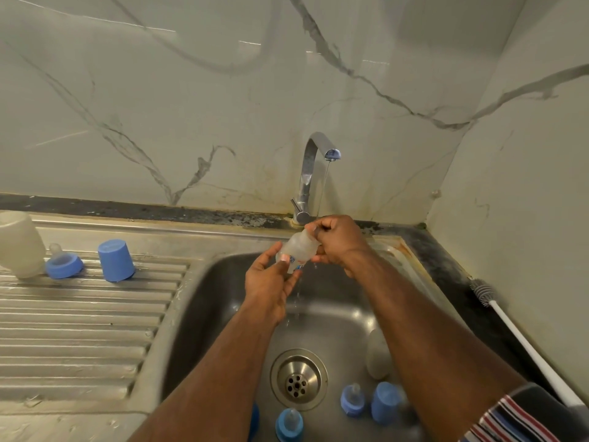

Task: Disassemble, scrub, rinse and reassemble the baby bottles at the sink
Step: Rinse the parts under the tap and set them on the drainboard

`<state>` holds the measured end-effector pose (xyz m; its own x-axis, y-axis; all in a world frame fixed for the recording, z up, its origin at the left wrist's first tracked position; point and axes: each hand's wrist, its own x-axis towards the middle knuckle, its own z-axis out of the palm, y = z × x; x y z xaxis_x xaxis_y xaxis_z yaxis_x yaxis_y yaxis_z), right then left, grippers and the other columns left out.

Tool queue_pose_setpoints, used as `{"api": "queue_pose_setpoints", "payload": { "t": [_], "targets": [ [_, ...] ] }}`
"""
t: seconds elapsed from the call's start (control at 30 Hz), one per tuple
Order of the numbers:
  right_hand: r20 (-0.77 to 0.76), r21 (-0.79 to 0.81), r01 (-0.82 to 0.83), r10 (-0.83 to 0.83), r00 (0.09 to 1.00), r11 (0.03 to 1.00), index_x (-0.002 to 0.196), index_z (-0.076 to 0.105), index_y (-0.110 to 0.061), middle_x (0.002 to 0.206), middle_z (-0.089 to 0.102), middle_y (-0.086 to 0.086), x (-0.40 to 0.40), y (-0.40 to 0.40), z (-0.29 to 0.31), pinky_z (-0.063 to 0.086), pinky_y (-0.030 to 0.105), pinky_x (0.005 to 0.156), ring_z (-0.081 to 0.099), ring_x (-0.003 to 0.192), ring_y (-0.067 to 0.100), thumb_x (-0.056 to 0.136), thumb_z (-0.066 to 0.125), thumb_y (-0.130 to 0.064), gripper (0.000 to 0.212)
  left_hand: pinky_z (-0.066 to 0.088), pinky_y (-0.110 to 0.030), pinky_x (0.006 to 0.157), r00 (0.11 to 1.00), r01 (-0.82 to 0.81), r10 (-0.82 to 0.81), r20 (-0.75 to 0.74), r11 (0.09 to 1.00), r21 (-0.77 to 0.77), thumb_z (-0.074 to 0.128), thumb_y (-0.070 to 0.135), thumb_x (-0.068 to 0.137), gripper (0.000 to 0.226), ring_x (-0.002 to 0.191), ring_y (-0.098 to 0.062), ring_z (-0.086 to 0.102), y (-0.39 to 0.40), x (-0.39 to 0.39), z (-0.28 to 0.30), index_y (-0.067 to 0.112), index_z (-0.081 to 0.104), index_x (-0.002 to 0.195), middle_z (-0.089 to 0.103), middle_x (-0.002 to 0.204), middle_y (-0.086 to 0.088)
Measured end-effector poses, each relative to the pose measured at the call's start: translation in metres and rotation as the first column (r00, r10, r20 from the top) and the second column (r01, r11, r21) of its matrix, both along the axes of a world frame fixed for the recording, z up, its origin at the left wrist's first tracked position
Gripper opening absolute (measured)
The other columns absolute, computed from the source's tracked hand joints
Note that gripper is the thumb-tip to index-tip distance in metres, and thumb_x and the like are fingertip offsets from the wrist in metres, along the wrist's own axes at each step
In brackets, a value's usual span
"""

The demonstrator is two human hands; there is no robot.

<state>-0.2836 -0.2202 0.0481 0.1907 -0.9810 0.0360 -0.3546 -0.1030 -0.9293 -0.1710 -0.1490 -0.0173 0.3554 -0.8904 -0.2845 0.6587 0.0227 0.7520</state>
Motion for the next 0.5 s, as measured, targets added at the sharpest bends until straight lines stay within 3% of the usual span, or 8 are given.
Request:
{"api": "queue_pose_setpoints", "payload": {
  "t": [0.13, 0.23, 0.33, 0.43, 0.5],
  "targets": [
    [0.194, 0.192, -0.157, 0.119, 0.974, 0.969, 0.116, 0.069, -0.014, 0.121, 0.066, 0.008, 0.0, 0.004, -0.001, 0.06, 0.045, 0.087, 0.065, 0.11, 0.028, 0.096, 0.063, -0.005, 0.023, 0.062, -0.039, 0.087, 0.998, -0.069, 0.069, 0.001, 0.998, 0.002, 0.06, -0.002, 0.097, 0.039, 0.108, -0.029, 0.069, 0.001, 0.004, 0.001, 0.018, 0.065, 0.13, 0.064, 0.125, -0.011],
    [0.348, 0.221, -0.214, 0.128, 0.929, 0.951, 0.119, 0.065, -0.021, 0.125, 0.063, 0.004, -0.001, 0.011, -0.008, 0.059, 0.042, 0.087, 0.063, 0.112, 0.027, 0.092, 0.07, -0.015, 0.028, 0.062, -0.04, 0.086, 0.999, -0.047, 0.047, 0.022, 0.999, -0.013, 0.062, -0.001, 0.095, 0.037, 0.104, -0.03, 0.071, 0.002, 0.003, 0.001, 0.018, 0.065, 0.127, 0.066, 0.122, -0.012],
    [0.06, 0.051, -0.068, 0.065, 0.996, 0.996, 0.12, 0.054, -0.027, 0.121, 0.056, 0.0, 0.003, 0.016, -0.016, 0.062, 0.04, 0.079, 0.063, 0.103, 0.023, 0.083, 0.081, -0.025, 0.046, 0.062, -0.044, 0.086, 0.995, 0.035, -0.034, 0.094, 0.999, -0.009, 0.064, 0.002, 0.095, 0.034, 0.097, -0.028, 0.075, 0.003, -0.004, 0.002, 0.024, 0.068, 0.12, 0.074, 0.11, -0.013],
    [-0.025, -0.124, 0.057, -0.06, 0.998, 0.991, 0.128, 0.048, -0.026, 0.119, 0.054, -0.004, 0.006, 0.013, -0.021, 0.059, 0.034, 0.081, 0.059, 0.101, 0.016, 0.078, 0.085, -0.028, 0.063, 0.062, -0.049, 0.085, 0.98, 0.036, -0.045, 0.196, 0.998, 0.048, 0.066, 0.017, 0.097, 0.023, 0.096, -0.027, 0.075, -0.001, -0.006, 0.001, 0.029, 0.069, 0.116, 0.076, 0.105, -0.01],
    [-0.148, -0.135, 0.058, -0.078, 0.986, 0.989, 0.125, 0.048, -0.024, 0.118, 0.056, -0.002, 0.006, 0.014, -0.027, 0.051, 0.025, 0.073, 0.056, 0.1, 0.016, 0.076, 0.086, -0.031, 0.063, 0.061, -0.05, 0.088, 0.977, 0.021, -0.043, 0.209, 0.994, 0.106, 0.062, 0.026, 0.101, 0.015, 0.099, -0.026, 0.072, 0.0, -0.005, -0.001, 0.026, 0.068, 0.114, 0.074, 0.109, -0.012]
  ]
}}
